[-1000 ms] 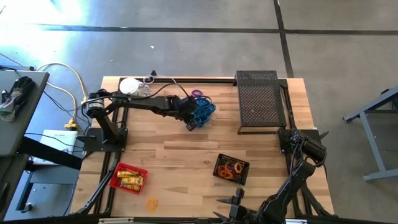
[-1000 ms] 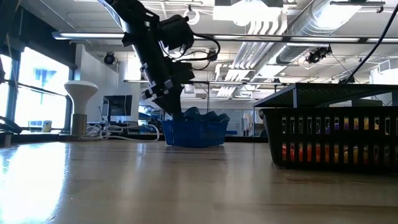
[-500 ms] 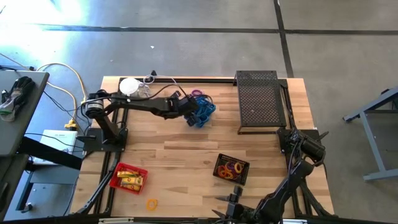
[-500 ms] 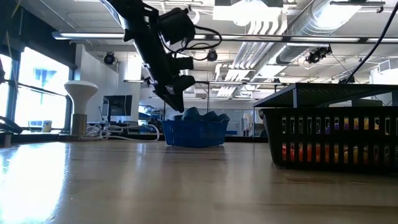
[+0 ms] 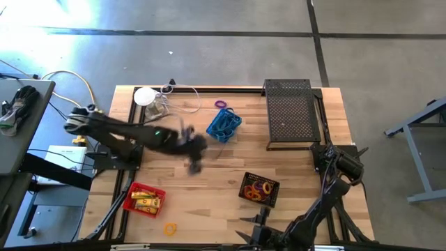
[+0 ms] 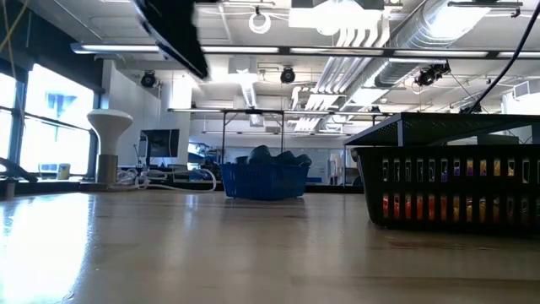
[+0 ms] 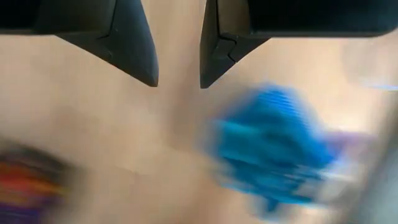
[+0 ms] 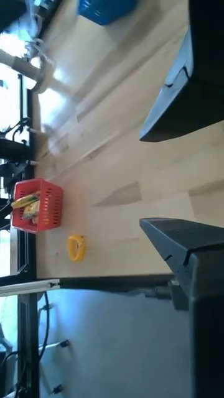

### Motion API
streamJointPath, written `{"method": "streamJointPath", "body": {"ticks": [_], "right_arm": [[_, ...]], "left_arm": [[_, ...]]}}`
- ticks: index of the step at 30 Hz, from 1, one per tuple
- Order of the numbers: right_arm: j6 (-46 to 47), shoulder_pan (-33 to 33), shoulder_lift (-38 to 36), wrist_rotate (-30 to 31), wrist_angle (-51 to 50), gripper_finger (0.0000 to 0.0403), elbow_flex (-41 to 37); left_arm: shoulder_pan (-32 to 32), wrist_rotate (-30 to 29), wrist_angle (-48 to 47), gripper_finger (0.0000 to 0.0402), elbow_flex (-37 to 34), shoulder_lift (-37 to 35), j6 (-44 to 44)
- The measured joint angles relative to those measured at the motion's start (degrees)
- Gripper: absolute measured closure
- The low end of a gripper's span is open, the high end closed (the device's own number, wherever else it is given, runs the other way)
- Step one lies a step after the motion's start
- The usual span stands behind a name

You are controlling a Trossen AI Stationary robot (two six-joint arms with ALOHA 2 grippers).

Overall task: Pick & Place Office Desk Supplies
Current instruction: Put the yellow wrist coil keychain into the black bin

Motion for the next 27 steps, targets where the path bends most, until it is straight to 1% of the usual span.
{"method": "streamJointPath", "body": {"ticks": [2, 3, 4, 6, 8, 11, 13, 15, 17, 21, 24, 27], "right_arm": [[-2.4, -0.23, 0.0, -0.11, 0.86, 0.0203, 0.0], [-3.94, -0.41, 0.0, -0.19, 1.71, 0.0203, 0.0], [-5.58, -0.55, 0.0, -0.27, 2.74, 0.0203, 0.0], [-9.44, -0.57, 0.0, -0.34, 5.34, 0.0203, 0.0], [-13.52, -0.83, 0.0, -0.65, 8.43, 0.0203, 0.0], [-18.69, -1.47, -0.02, -3.37, 11.87, 0.0203, 0.01], [-21.03, -2.18, -0.02, -5.6, 13.23, 0.0203, 0.02], [-22.42, -3.03, -0.02, -7.58, 13.95, 0.0203, 0.02], [-23.95, -3.94, -0.02, -9.38, 14.51, 0.0203, 0.02], [-28.41, -5.97, -0.02, -14.05, 16.52, 0.0203, 0.02], [-29.87, -7.71, -0.02, -18.78, 17.26, 0.0203, 0.02], [-29.9, -9.6, -0.02, -24.19, 17.62, 0.0203, 0.02]], "left_arm": [[-5.28, 9.53, -1.87, 0.0289, -0.05, -2.67, -3.44], [-8.29, 13.33, -1.97, 0.0289, -0.19, -3.49, -5.82], [-11.52, 16.03, -1.85, 0.0289, -0.23, -4.06, -8.37], [-18.54, 17.9, -1.34, 0.0289, -0.26, -4.17, -13.0], [-25.11, 17.37, -1.0, 0.0289, -0.32, -3.6, -17.49], [-33.73, 13.63, -0.32, 0.0289, -0.34, -1.81, -27.33], [-38.19, 10.67, 0.02, 0.0289, -0.36, -0.18, -33.26], [-42.03, 7.86, 0.44, 0.0289, -0.34, 1.96, -36.22], [-45.39, 5.9, 0.4, 0.0289, -0.36, 4.74, -36.43], [-49.74, 5.55, 0.76, 0.0289, -0.36, 10.5, -31.9], [-50.92, 5.44, 0.85, 0.0289, -0.38, 14.51, -29.44], [-51.17, 5.38, 1.29, 0.0289, -0.38, 17.54, -29.33]]}}
